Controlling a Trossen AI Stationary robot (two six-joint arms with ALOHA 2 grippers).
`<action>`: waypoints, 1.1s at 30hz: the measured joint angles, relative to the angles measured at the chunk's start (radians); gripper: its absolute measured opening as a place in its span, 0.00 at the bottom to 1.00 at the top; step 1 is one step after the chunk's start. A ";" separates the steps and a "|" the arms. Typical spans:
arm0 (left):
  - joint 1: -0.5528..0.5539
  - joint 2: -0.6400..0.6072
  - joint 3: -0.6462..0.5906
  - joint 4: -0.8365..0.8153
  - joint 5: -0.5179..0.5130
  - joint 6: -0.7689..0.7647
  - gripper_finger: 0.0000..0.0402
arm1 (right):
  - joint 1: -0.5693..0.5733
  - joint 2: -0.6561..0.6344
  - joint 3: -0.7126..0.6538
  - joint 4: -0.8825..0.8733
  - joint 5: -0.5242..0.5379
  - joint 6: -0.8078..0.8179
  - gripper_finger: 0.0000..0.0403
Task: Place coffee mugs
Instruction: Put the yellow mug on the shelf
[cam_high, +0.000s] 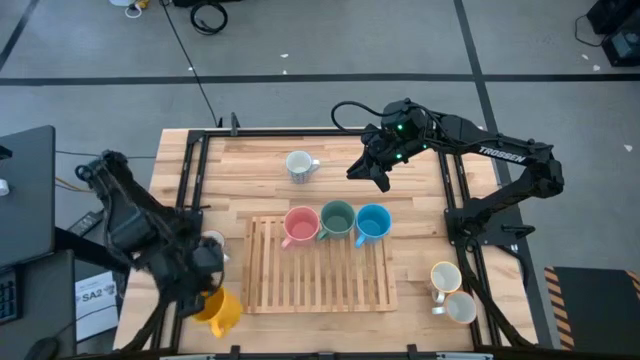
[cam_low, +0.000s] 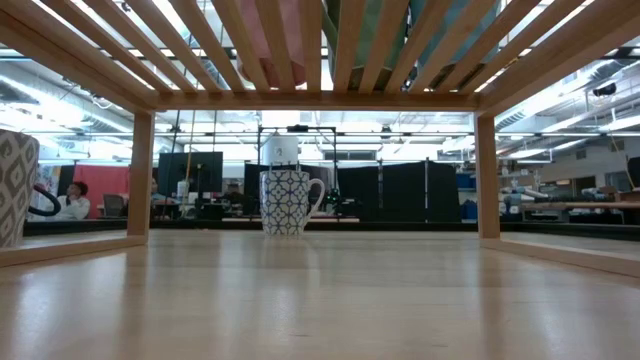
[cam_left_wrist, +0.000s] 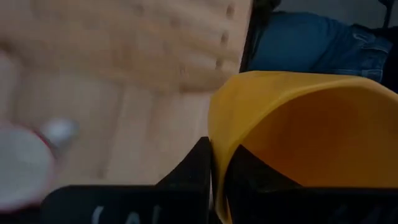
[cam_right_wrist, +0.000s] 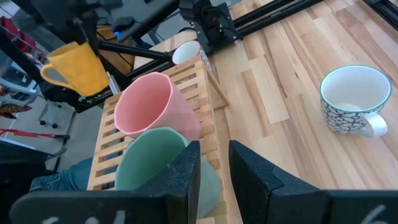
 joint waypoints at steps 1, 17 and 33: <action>0.030 0.000 0.024 -0.020 0.000 0.061 0.07 | 0.000 0.000 0.000 0.000 0.000 0.000 0.22; 0.508 0.006 0.260 -0.152 0.013 1.088 0.07 | 0.000 0.000 0.000 0.000 0.002 -0.003 0.22; 0.751 0.130 0.260 -0.183 0.020 1.676 0.08 | 0.000 0.000 0.000 0.005 0.003 -0.003 0.22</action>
